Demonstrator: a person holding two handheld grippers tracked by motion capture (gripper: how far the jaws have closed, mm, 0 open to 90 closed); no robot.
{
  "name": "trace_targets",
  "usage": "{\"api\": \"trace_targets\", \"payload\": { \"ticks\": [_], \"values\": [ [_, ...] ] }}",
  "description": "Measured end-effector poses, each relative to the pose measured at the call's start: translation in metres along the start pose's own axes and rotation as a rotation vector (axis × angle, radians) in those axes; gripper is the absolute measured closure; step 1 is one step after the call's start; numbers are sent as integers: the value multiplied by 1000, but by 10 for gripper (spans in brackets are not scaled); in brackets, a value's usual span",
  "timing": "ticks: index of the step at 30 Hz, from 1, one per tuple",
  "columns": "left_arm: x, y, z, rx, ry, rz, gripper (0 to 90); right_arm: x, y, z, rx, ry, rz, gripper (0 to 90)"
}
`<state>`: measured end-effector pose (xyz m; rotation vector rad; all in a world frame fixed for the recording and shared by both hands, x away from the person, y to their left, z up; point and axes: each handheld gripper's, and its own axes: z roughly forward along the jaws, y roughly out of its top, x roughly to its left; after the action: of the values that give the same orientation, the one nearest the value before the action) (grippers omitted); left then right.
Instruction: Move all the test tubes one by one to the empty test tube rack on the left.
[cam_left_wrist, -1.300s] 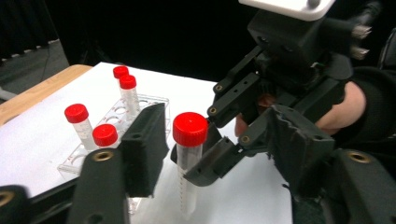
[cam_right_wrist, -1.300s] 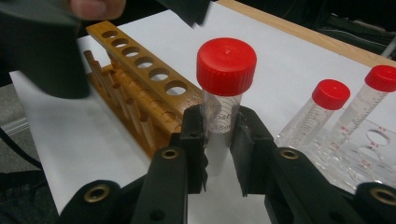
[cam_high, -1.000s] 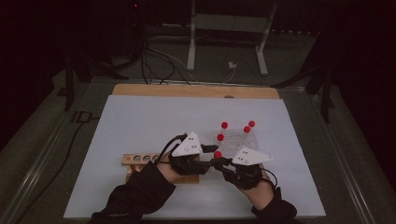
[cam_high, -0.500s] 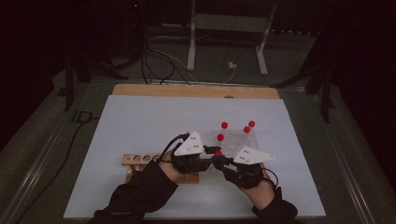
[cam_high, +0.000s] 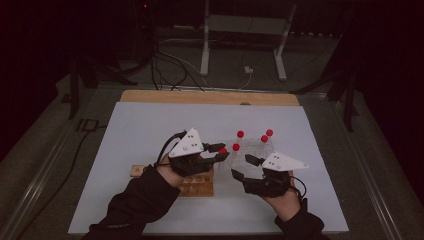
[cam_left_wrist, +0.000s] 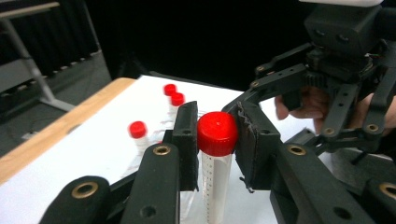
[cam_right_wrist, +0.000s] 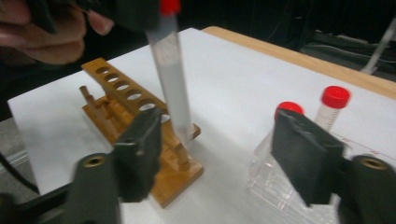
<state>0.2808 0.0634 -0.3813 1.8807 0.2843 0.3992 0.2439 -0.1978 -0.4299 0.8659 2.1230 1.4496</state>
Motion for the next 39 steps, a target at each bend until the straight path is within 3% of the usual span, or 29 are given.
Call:
{"api": "trace_targets", "payload": {
  "ticks": [2, 10, 14, 20, 39],
  "values": [
    [3, 1, -6, 5, 18, 3, 720, -1, 0, 0, 6, -24, 2, 168],
    [14, -5, -27, 13, 87, -14, 721, -4, 0, -1, -5, -26, 16, 20],
    [17, -11, -33, 25, 108, -23, 720, -5, -1, -2, -14, 5, 10, 0],
    [19, -23, -36, 43, 119, -41, 720, -4, -2, -1, -11, 3, -5, 0],
    [20, -69, -22, 94, 107, -118, 720, -4, -9, 3, -2, 34, -4, 0]
  ]
}}
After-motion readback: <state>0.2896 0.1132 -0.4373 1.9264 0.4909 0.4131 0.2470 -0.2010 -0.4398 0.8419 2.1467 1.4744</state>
